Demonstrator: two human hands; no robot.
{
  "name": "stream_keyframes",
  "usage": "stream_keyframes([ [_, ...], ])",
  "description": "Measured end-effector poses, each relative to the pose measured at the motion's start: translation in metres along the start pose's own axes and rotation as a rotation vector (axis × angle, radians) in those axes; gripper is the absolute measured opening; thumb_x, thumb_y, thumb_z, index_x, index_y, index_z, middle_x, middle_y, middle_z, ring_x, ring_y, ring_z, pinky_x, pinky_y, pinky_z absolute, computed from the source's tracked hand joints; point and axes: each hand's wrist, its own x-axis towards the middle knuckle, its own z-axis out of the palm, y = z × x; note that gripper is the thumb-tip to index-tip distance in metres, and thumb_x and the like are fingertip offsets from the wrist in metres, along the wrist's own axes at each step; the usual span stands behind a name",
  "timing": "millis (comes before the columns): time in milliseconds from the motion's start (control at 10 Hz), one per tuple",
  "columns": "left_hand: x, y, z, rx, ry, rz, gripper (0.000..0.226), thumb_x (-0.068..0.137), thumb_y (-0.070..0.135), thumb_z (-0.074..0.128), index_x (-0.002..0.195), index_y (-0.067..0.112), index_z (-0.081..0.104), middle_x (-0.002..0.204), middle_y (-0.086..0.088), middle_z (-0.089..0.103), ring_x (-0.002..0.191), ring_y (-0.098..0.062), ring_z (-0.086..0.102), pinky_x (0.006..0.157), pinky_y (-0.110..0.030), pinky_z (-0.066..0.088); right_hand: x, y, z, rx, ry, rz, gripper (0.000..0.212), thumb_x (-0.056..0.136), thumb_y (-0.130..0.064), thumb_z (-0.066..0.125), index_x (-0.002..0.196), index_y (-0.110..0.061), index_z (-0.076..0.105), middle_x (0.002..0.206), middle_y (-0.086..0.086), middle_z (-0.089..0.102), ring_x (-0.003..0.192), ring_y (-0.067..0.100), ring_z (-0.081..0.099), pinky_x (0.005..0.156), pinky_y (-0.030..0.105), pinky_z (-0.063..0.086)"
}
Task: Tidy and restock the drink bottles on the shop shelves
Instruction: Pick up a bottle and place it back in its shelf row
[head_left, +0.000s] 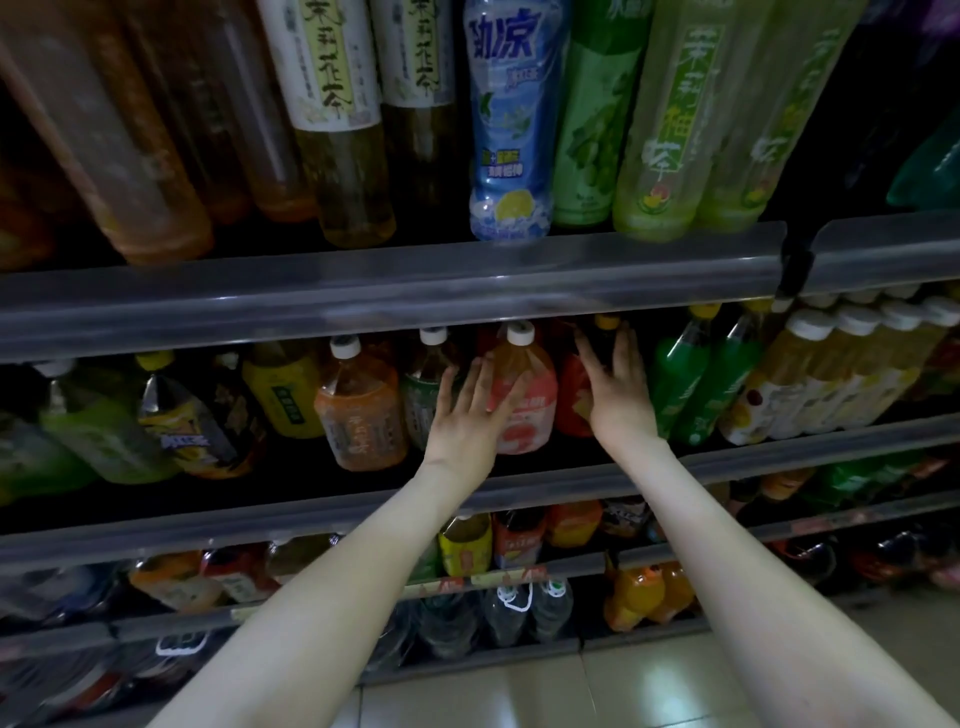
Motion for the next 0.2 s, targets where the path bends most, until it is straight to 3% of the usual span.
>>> stream_keyframes([
  [100,-0.035,-0.014,0.001,-0.063,0.04,0.054,0.081,0.058,0.009,0.08,0.133,0.014,0.051,0.134,-0.027,0.049,0.124,-0.039,0.05,0.104,-0.054,0.034,-0.037,-0.021,0.007,0.092,0.05,0.004,0.075,0.095,-0.015,0.051,0.153,-0.028,0.006,0.159,0.017,-0.003,0.146,0.034,-0.001,0.117,0.045,0.016],
  [200,-0.062,-0.024,-0.006,-0.06,-0.054,0.078,0.08,0.067,0.018,0.078,0.139,0.013,0.044,0.139,-0.024,0.045,0.127,-0.036,0.047,0.107,-0.049,0.034,-0.055,-0.034,0.003,0.315,-0.03,0.01,0.055,0.095,-0.018,0.053,0.146,-0.017,0.033,0.148,0.019,0.033,0.137,0.034,0.03,0.11,0.039,0.031],
])
